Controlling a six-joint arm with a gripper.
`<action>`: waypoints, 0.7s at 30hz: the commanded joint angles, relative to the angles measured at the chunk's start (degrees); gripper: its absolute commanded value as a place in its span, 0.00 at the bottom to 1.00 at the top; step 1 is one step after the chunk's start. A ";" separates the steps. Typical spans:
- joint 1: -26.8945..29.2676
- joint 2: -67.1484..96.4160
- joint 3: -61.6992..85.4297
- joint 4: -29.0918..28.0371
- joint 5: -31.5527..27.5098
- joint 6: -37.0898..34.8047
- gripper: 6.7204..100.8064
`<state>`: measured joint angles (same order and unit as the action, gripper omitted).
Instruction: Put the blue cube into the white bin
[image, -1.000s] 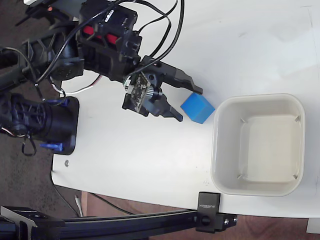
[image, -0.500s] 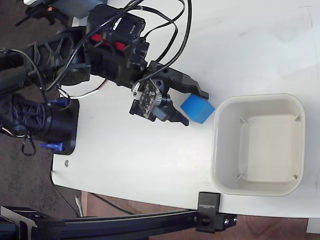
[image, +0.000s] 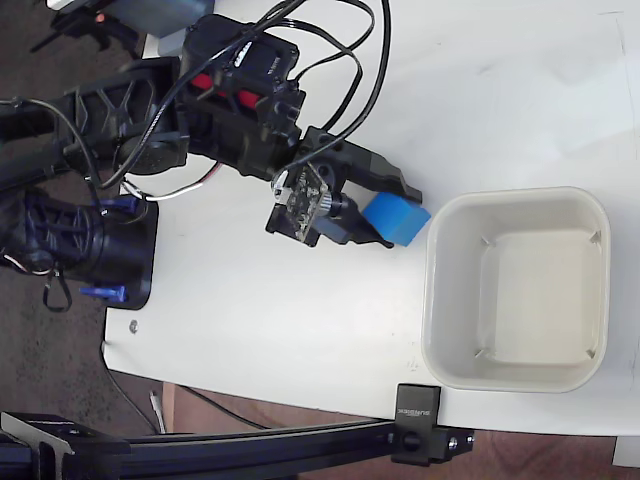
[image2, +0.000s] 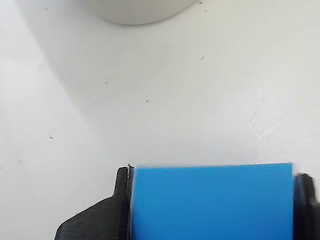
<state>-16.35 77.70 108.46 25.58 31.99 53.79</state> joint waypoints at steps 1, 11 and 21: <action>0.09 2.37 -1.23 0.09 0.18 -0.53 0.40; -0.70 10.02 -1.41 7.21 0.44 -3.25 0.37; 6.42 11.43 -26.81 28.92 -7.29 -22.94 0.35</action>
<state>-12.13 87.98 91.05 53.17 28.30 35.86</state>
